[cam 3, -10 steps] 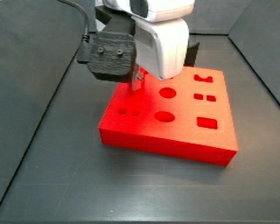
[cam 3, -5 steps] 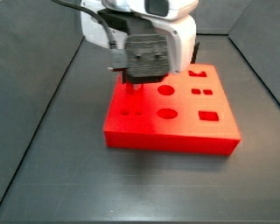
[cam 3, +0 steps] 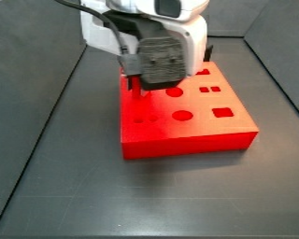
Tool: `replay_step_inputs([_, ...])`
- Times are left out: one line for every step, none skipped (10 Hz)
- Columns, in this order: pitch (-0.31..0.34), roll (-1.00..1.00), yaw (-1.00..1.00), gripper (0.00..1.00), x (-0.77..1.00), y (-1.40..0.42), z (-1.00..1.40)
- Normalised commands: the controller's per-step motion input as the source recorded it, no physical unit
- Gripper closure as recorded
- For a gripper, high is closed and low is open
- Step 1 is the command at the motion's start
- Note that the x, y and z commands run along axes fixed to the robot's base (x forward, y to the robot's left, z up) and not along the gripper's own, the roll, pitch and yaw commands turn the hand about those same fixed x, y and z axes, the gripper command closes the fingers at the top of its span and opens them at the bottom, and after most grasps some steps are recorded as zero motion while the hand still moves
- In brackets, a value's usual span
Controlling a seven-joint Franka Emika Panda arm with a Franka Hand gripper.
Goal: Insert the star object.
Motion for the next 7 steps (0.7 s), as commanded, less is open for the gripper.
replay_step_inputs([0.010, 0.10, -1.00, 1.00, -0.06, 0.00, -0.37])
replay_step_inputs([0.000, 0.06, -1.00, 1.00, -0.07, -0.03, -0.27])
replay_step_inputs([0.000, 0.06, -0.97, 1.00, -0.08, -0.03, -0.22])
replay_step_inputs([0.000, 0.03, -0.10, 1.00, 0.00, 0.00, 0.00])
replay_step_inputs([0.000, 0.00, 0.00, 1.00, 0.00, 0.00, -0.02])
replay_step_inputs([0.000, 0.01, 0.18, 1.00, 0.00, 0.00, -0.16])
replay_step_inputs([0.000, 0.04, 0.42, 1.00, 0.00, 0.00, -0.21])
